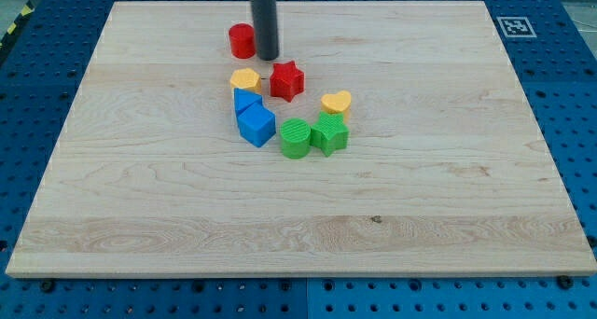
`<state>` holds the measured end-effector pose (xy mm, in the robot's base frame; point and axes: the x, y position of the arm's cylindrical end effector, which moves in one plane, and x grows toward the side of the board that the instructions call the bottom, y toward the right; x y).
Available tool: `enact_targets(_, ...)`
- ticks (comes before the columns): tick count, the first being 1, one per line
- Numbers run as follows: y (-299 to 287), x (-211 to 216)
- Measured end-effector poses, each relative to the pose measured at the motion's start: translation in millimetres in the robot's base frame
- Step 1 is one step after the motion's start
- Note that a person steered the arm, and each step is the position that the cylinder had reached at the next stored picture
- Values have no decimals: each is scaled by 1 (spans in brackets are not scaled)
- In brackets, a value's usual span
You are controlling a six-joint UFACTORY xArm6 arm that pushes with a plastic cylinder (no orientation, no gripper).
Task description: Place your arm in between red blocks
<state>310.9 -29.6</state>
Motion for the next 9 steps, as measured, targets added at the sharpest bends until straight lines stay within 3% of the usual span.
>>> enact_targets(2,68,-2)
enact_targets(3,74,-39)
enact_targets(4,37,-77)
enact_targets(6,-95,-80)
enact_targets(8,-102,-10)
enact_targets(9,-51,17)
